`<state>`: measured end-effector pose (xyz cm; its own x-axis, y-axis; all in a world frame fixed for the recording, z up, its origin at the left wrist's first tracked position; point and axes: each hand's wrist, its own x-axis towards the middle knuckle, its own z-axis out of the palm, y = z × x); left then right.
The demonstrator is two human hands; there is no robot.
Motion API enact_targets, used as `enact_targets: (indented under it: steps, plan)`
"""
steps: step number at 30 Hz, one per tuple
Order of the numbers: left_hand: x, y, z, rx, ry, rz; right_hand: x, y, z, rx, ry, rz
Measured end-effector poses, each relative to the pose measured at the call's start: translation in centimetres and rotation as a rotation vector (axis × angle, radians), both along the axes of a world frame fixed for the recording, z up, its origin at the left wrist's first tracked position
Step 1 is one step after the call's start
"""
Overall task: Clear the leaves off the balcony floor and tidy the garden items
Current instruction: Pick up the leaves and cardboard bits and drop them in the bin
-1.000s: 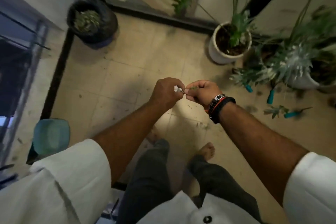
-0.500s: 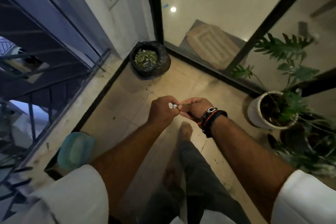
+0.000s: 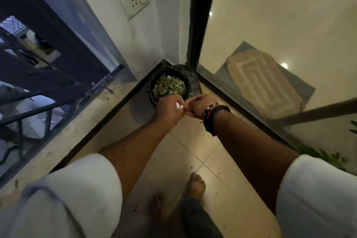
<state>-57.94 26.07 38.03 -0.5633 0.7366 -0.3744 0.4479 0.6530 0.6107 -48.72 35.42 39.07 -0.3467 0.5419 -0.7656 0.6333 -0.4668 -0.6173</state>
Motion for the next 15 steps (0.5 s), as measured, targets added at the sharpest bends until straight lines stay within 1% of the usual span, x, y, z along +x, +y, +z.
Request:
enact_targets:
  steps: [1, 2, 4, 6, 9, 11, 12, 14, 15]
  plan:
    - [-1.7, 1.6, -1.9, 0.006, 0.016, 0.018, -2.1, 1.3, -1.5, 0.039, 0.007, 0.052]
    - [-3.2, 3.0, -3.7, 0.007, 0.05, 0.015, -4.1, 2.7, -2.8, 0.108, -0.014, 0.047]
    - [-6.1, 5.6, -6.7, -0.009, 0.15, -0.024, -7.2, 4.3, -4.2, 0.255, -0.061, 0.167]
    - [-8.8, 7.7, -9.3, -0.029, 0.2, -0.066, -10.0, 6.2, -6.3, 0.297, -0.067, 0.228]
    - [-11.6, 9.0, -11.6, -0.092, 0.127, -0.147, -12.8, 7.8, -8.5, 0.429, -0.152, 0.411]
    - [-12.6, 9.7, -12.1, -0.155, 0.081, -0.219, -13.6, 8.4, -9.1, 0.447, -0.191, 0.532]
    - [-12.9, 9.9, -12.2, -0.17, 0.06, -0.229, -13.7, 9.0, -9.3, 0.444, -0.157, 0.567]
    - [-13.4, 10.0, -12.2, -0.137, 0.004, -0.165, -13.9, 9.7, -9.1, 0.326, -0.139, 0.496]
    - [-13.5, 9.9, -12.0, -0.107, -0.026, -0.105, -13.9, 10.0, -9.1, 0.321, -0.129, 0.499]
